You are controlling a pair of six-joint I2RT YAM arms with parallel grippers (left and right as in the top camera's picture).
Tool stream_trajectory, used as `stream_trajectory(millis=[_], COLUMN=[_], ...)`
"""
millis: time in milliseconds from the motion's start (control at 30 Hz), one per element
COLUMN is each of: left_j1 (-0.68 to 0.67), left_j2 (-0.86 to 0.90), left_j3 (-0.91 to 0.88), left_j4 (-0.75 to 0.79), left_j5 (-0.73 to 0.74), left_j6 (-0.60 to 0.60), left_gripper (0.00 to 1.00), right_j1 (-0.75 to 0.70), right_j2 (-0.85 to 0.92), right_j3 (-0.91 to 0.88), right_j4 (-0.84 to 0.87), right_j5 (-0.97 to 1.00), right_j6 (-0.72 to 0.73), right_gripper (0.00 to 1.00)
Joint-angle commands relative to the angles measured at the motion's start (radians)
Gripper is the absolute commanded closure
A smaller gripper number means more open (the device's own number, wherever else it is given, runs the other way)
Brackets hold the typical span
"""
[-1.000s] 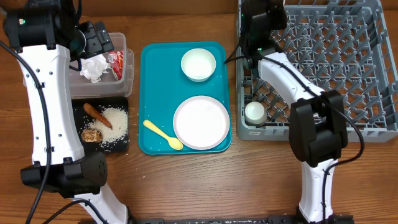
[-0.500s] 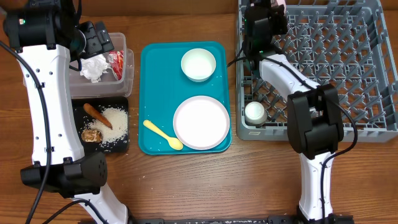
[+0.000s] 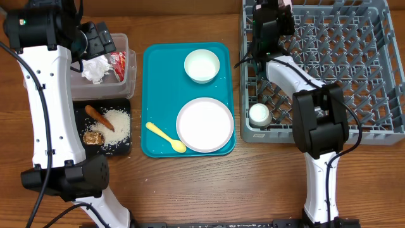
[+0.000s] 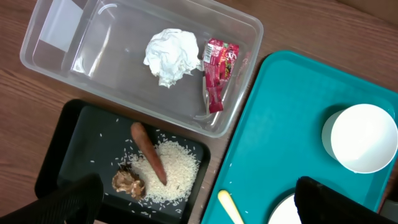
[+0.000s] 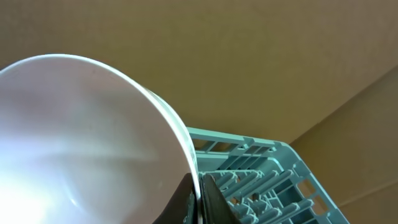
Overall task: Sort waste into correct bins and load items into the dishwasher
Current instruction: 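Lower the pink bowl into the dish rack with the right gripper, then reach the right gripper to the white bowl and grasp it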
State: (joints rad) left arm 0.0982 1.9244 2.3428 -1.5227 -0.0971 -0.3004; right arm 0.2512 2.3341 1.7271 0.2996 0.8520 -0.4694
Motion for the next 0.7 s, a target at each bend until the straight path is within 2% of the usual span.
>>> stream_trajectory(millis=[0,200,333,433,500,667], left_j1=[0.0,0.0,0.0,-0.001,-0.001,-0.001], left_j2=[-0.013,-0.013,-0.013,-0.013,-0.013,-0.013], left_j3=[-0.005,-0.005,-0.005,-0.005,-0.005,-0.005], left_j4=[0.002,0.002,0.002,0.002,0.002,0.002], left_j5=[0.011,0.01,0.01,0.011,0.011,0.011], left_j6=[-0.007,-0.007,-0.007,-0.007,-0.007,-0.007], left_gripper=[0.0,0.0,0.0,0.0,0.0,0.0], right_j1=[0.009,0.065,0.108,0.139,0.152,0.171], right_j2=[0.023,0.023,0.023,0.023,0.023,0.021], right_j3=[0.0,0.0,0.0,0.0,0.0,0.002], right_j4=[0.006,0.018,0.005,0.006,0.014,0.064], right_j5=[0.0,0.083,0.156,0.193,0.202,0.214], right_j6=[-0.014,-0.014,-0.015,-0.037,-0.036,-0.037], right_gripper=[0.96,0.95,0.72,0.61,0.5,0.4])
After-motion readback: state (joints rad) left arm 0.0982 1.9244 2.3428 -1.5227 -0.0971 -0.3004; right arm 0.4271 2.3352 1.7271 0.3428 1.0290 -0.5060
